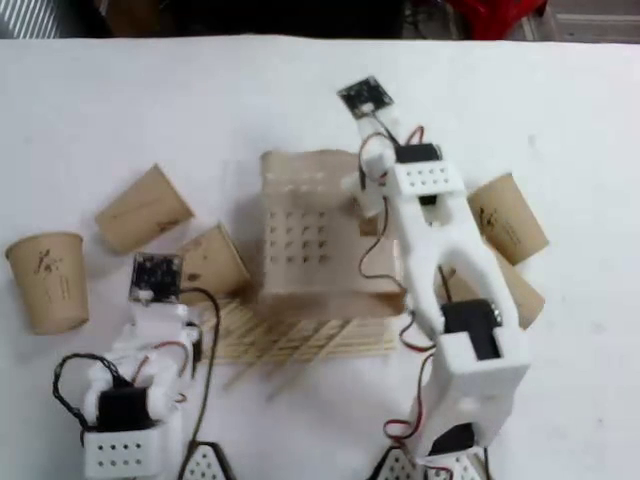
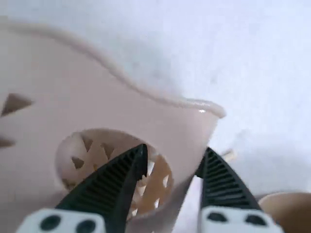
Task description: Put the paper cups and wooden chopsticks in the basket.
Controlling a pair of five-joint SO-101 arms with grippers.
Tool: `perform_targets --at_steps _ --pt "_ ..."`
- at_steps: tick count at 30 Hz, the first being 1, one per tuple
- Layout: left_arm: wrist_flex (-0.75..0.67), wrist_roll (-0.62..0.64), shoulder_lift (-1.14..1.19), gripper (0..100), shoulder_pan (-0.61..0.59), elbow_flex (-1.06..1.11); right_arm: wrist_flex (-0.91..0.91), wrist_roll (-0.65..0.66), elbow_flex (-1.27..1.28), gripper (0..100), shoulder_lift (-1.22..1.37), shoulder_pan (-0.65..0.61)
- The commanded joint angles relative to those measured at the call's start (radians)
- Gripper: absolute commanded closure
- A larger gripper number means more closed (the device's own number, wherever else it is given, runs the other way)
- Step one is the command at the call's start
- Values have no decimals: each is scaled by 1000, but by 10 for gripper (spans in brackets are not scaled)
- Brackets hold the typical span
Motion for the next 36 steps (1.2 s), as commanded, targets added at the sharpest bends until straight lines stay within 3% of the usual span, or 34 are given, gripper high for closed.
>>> perform_targets --at_steps 1,5,21,28,36 --pt "6 -8 -5 890 5 -2 -74 -6 -32 962 -8 27" --pt "6 -8 -5 890 5 -2 -33 -15 -57 981 -81 45" --pt "6 -8 -5 890 5 -2 -21 -408 -199 984 -458 39" --pt "6 -8 -5 890 5 -2 -351 -512 -259 984 -344 42" --pt "6 -8 -5 890 5 -2 -694 -509 -275 957 -84 61"
